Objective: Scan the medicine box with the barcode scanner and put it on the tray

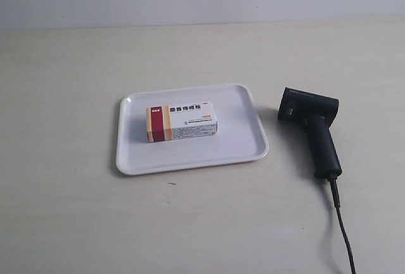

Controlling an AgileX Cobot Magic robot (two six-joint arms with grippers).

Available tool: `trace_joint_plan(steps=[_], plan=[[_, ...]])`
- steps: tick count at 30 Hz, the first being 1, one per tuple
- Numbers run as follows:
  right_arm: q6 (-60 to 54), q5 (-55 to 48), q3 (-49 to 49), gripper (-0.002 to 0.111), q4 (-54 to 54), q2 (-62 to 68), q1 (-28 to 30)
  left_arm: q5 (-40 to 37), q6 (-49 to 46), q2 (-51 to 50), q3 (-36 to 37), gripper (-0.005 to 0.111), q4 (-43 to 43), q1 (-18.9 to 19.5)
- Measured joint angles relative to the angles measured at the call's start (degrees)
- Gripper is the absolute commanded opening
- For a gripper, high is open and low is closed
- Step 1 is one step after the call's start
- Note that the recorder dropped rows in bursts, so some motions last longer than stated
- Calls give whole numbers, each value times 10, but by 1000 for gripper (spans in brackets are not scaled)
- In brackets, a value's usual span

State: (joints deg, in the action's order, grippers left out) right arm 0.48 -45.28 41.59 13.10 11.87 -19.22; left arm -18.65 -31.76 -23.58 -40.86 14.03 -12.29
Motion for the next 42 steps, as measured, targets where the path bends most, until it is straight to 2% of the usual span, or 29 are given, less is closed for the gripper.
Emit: trace_joint_plan(steps=[4, 8, 10, 14, 19, 25, 32, 37, 42], plan=[[0, 0, 0, 0, 0, 0, 0, -28, 27, 74, 4, 0, 0, 76], [0, 0, 0, 0, 0, 0, 0, -51, 50, 115, 41, 0, 0, 134], [0, 0, 0, 0, 0, 0, 0, -59, 76, 127, 73, 0, 0, 155], [0, 0, 0, 0, 0, 0, 0, -65, 101, 134, 127, 0, 0, 174], [0, 0, 0, 0, 0, 0, 0, -61, 116, 134, 172, 0, 0, 176], [0, 0, 0, 0, 0, 0, 0, -27, 181, 146, 229, 0, 0, 176], [0, 0, 0, 0, 0, 0, 0, -4, 200, 228, 342, 0, 0, 176], [0, 0, 0, 0, 0, 0, 0, -3, 226, 232, 394, 0, 0, 176], [0, 0, 0, 0, 0, 0, 0, -8, 230, 232, 407, 0, -48, 131]])
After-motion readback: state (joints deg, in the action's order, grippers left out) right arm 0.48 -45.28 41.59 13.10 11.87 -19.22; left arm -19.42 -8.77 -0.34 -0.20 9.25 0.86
